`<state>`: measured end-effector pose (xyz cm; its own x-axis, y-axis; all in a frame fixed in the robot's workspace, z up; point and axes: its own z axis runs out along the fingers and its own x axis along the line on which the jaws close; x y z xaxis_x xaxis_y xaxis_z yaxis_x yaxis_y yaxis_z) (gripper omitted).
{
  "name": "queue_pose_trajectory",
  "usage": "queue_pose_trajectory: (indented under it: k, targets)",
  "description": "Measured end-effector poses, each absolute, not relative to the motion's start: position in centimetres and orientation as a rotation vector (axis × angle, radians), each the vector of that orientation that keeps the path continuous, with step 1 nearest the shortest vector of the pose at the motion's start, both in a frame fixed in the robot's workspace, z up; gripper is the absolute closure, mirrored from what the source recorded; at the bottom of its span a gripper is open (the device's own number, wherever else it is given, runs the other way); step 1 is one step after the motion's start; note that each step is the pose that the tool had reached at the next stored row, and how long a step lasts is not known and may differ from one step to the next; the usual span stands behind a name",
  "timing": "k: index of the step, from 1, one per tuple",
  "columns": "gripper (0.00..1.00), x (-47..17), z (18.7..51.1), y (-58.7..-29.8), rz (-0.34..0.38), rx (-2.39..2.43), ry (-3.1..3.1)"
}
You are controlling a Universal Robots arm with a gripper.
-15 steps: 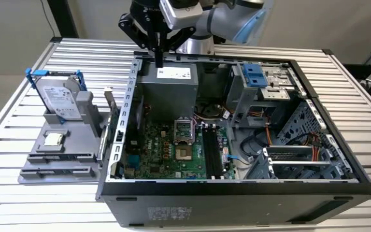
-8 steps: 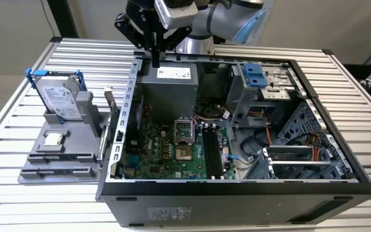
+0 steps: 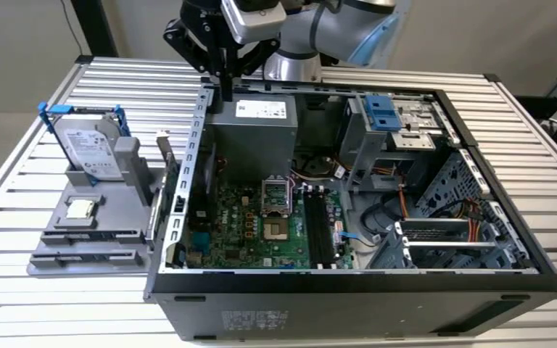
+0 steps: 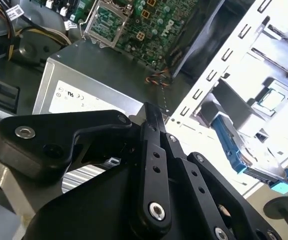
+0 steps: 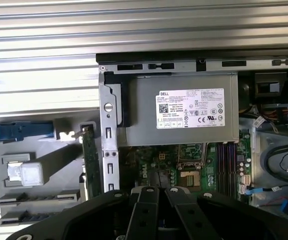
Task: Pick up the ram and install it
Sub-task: 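Reach for the ram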
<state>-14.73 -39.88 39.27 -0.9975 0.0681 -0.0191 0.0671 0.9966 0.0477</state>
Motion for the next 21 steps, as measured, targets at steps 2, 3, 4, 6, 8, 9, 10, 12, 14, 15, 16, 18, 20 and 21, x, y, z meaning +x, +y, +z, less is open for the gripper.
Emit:
queue_pose_trajectory:
  k: [2,3,4,6,8,9,10,12,14,15,16,18,20,21]
  targets:
    - [1.00,-15.0,39.3,-39.9,0.073,0.105,3.118]
    - [1.00,-15.1,39.3,-39.9,0.073,0.104,3.118]
    - [1.00,-15.2,39.3,-39.9,0.074,0.104,3.118]
    - [1.00,-15.4,39.3,-39.9,0.074,0.103,3.118]
    - [1.00,-15.6,39.3,-39.9,0.074,0.101,3.118]
    - [1.00,-15.7,39.3,-39.9,0.073,0.100,3.118]
    - [1.00,-15.8,39.3,-39.9,0.074,0.100,3.118]
    - [1.00,-16.1,39.3,-39.9,0.073,0.097,3.119]
    - [1.00,-16.4,39.3,-39.9,0.073,0.094,3.119]
    - [1.00,-16.5,39.3,-39.9,0.074,0.092,3.119]
    - [1.00,-16.6,39.3,-39.9,0.074,0.090,3.119]
    - [1.00,-16.9,39.3,-39.9,0.074,0.087,3.119]
    - [1.00,-17.1,39.3,-39.9,0.074,0.083,3.119]
    - [1.00,-17.3,39.3,-39.9,0.074,0.082,3.119]
